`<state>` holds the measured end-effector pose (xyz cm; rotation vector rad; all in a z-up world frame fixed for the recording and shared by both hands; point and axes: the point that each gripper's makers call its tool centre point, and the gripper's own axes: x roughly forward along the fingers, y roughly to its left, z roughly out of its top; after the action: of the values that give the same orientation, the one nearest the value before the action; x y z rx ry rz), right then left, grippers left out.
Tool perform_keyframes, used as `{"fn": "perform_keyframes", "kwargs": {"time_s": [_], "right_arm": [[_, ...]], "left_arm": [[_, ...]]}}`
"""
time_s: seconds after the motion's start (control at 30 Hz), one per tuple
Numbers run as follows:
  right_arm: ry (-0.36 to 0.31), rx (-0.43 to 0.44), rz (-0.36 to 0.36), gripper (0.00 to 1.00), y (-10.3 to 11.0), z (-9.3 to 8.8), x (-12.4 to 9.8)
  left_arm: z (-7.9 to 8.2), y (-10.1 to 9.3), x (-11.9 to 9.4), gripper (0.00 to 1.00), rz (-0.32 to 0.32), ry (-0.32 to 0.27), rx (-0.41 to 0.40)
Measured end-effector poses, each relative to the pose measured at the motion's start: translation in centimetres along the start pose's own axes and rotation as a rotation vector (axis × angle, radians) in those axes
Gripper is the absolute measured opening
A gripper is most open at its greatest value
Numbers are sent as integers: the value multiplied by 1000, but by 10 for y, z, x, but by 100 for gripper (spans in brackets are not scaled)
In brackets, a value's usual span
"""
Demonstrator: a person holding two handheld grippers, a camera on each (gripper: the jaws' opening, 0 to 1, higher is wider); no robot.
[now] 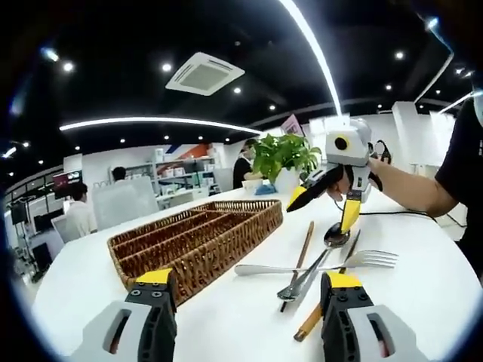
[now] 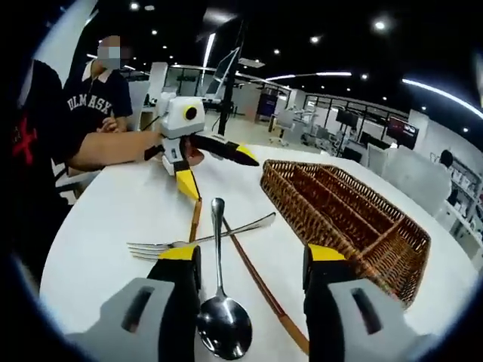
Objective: Arrange the knives, forks, and spoons in their matching storage slots by inserting each utensil handle-first until every utensil is classified and aligned in the correct compartment
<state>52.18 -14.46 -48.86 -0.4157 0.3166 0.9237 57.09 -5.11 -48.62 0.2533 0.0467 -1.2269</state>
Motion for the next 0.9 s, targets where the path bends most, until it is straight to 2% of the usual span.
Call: {"fn": "perform_keyframes", "kwargs": {"time_s": [0.07, 0.17, 0.23, 0.3, 0.37, 0.43, 0.57, 0.67, 0.73, 0.83, 0.9], "right_arm": [[24, -26, 25, 47, 9, -5, 8], [77, -34, 64, 44, 21, -16, 19], [87, -40, 71, 40, 23, -19, 22], [79, -53, 76, 27, 23, -17, 23], [68, -47, 73, 20, 22, -15, 24], [61, 1, 90, 22, 25, -14, 26], [78, -20, 97, 16, 28, -18, 30], [84, -15, 109, 17, 31, -19, 32], [95, -26, 108, 14, 31, -21, 34], [100, -47, 93, 3, 28, -22, 35], [97, -40, 93, 3, 27, -22, 35]], "left_arm": [[-1, 0, 1, 82, -2, 4, 0], [0, 1, 1, 83, -1, -3, -7], [1, 1, 0, 84, 2, -7, -10], [2, 1, 0, 84, 2, -11, -12], [3, 1, 0, 84, 1, -12, -10], [3, 0, 0, 84, -2, -12, -9], [5, -1, 0, 84, -6, -15, -7], [6, -1, 0, 84, -5, -18, -8], [6, 0, 0, 84, -5, -20, -10], [6, -1, 0, 84, -6, -20, -7], [7, -1, 0, 84, -5, -22, -7]]}}
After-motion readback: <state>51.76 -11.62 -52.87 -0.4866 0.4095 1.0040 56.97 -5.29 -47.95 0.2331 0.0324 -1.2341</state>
